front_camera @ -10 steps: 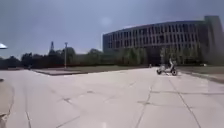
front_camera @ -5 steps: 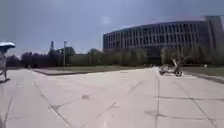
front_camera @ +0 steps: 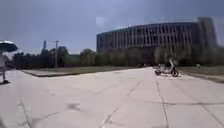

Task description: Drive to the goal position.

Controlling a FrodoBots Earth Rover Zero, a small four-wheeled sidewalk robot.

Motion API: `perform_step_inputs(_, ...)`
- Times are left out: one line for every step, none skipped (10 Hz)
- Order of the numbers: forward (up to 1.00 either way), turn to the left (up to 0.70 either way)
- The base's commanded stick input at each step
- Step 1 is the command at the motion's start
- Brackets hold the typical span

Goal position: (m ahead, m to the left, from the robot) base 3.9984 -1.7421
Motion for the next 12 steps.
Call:
perform_step_inputs(0.76, -0.02)
perform_step_inputs(0.76, -0.03)
perform_step_inputs(0.76, -0.03)
perform_step_inputs(0.76, -0.04)
perform_step_inputs(0.76, -0.12)
perform_step_inputs(0.76, -0.37)
perform_step_inputs(0.76, -0.2)
perform_step_inputs(0.76, -0.03)
perform_step_inputs(0.76, -0.03)
perform_step_inputs(0.76, -0.03)
perform_step_inputs(0.76, -0.13)
perform_step_inputs(0.76, -0.38)
